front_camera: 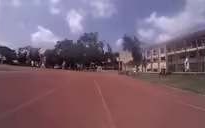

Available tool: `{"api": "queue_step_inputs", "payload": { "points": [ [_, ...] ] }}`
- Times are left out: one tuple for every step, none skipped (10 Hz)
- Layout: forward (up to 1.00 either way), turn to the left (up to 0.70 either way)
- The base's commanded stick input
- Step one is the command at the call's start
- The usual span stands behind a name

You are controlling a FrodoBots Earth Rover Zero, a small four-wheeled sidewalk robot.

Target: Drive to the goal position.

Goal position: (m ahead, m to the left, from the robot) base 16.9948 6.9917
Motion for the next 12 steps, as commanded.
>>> {"api": "queue_step_inputs", "payload": {
  "points": [
    [0.7,0.0],
    [0.7,0.0],
    [0.7,0.0],
    [0.7,0.0],
    [0.7,0.0],
    [0.7,0.0],
    [0.7,0.0],
    [0.7,0.0],
    [0.7,0.0],
    [0.7,0.0],
    [0.7,0.0],
    [0.7,0.0]
  ]
}}
